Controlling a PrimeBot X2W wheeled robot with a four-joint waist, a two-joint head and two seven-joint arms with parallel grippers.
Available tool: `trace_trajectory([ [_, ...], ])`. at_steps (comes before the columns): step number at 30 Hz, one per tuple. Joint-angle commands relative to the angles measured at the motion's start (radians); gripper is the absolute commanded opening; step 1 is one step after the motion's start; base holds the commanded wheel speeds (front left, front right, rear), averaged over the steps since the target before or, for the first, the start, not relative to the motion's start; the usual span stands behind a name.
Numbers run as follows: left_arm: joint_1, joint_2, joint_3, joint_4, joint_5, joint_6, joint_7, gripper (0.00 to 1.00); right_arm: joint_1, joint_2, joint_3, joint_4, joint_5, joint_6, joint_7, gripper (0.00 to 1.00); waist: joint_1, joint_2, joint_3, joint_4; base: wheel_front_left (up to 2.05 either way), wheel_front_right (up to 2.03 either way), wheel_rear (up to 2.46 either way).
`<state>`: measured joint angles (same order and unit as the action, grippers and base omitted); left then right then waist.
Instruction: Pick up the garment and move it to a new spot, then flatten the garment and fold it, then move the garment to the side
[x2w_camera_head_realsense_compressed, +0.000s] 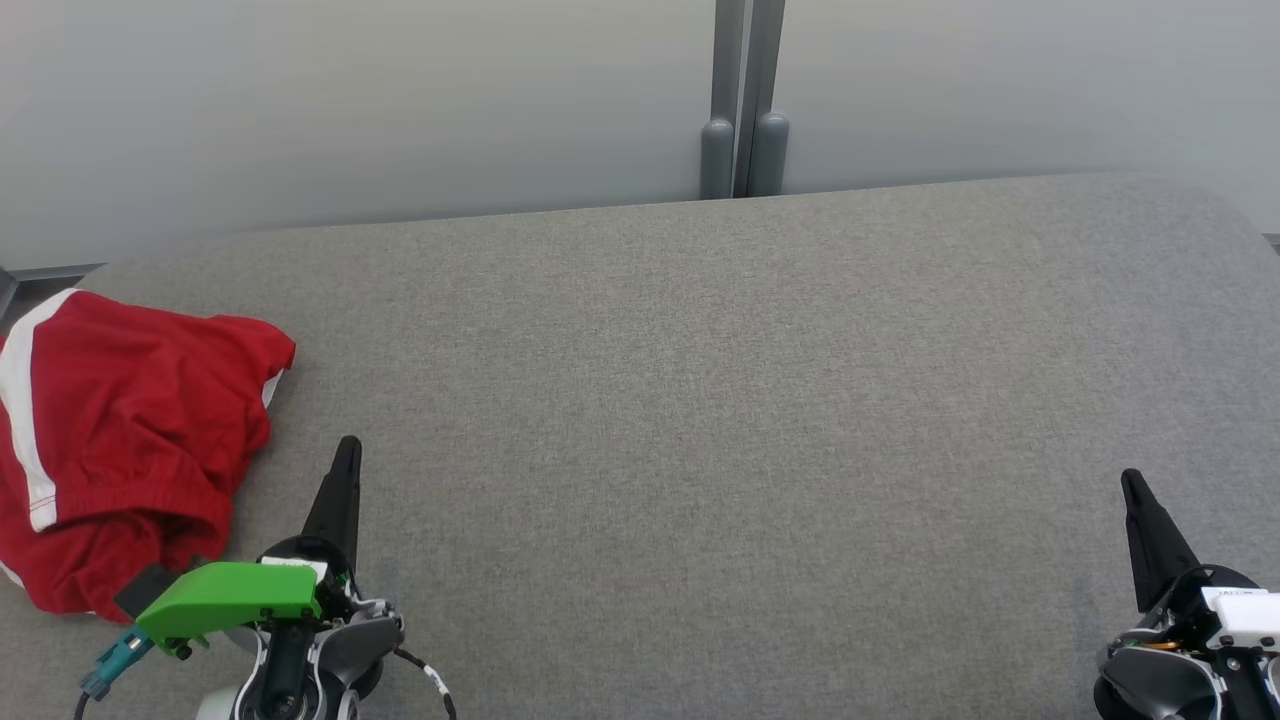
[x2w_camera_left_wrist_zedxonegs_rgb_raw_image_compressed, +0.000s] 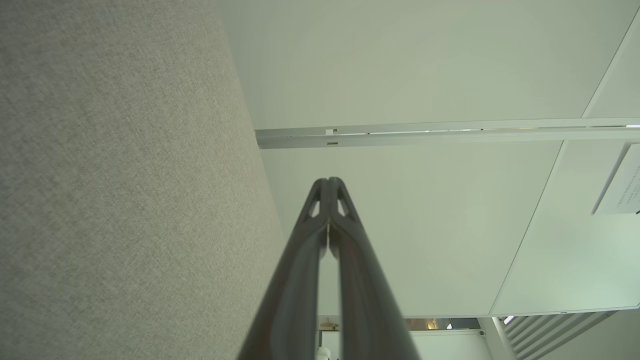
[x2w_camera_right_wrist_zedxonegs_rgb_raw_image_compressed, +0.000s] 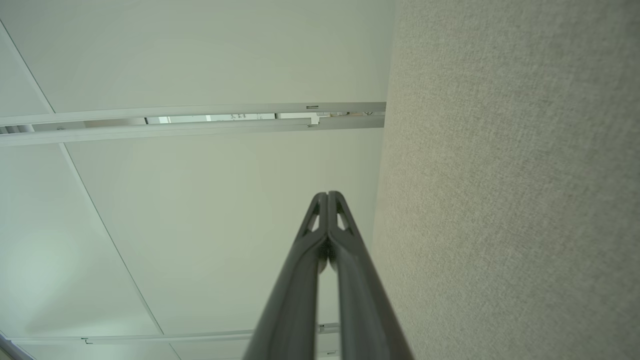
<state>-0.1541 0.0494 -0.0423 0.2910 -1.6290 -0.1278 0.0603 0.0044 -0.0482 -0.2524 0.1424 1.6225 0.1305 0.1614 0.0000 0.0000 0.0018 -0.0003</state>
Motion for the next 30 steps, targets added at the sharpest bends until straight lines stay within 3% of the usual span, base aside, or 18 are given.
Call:
trace_trajectory([
  [1, -0.013, 0.001, 0.001, -0.004, -0.006, -0.006, -0.001, 0.00, -0.007, -0.004, -0.002, -0.004, 0.003, 0.000, 0.002, 0.00, 0.0000, 0.0000, 0.000, 0.000, 0.00, 0.00, 0.00],
  [3, -0.013, 0.001, 0.001, -0.004, -0.006, -0.006, -0.001, 0.00, -0.007, -0.004, -0.002, -0.004, 0.003, 0.000, 0.002, 0.00, 0.0000, 0.0000, 0.000, 0.000, 0.00, 0.00, 0.00],
  [4, 0.000, 0.000, 0.000, 0.000, 0.000, 0.000, 0.000, 1.00, 0.000, 0.000, 0.000, 0.000, 0.000, 0.000, 0.000, 1.00, 0.0000, 0.0000, 0.000, 0.000, 0.00, 0.00, 0.00],
  [19, 0.043, -0.002, -0.009, 0.021, 0.039, 0.001, -0.043, 1.00, 0.003, 0.011, 0.060, 0.039, -0.035, 0.000, -0.056, 1.00, 0.0000, 0.0000, -0.003, 0.000, 0.00, 0.00, 0.00],
  [30, 0.046, -0.002, 0.003, 0.011, 0.182, 0.002, -0.086, 1.00, -0.027, -0.001, 0.119, 0.077, -0.195, 0.000, -0.113, 1.00, 0.0000, 0.0000, -0.005, 0.003, 0.00, 0.00, 0.00],
])
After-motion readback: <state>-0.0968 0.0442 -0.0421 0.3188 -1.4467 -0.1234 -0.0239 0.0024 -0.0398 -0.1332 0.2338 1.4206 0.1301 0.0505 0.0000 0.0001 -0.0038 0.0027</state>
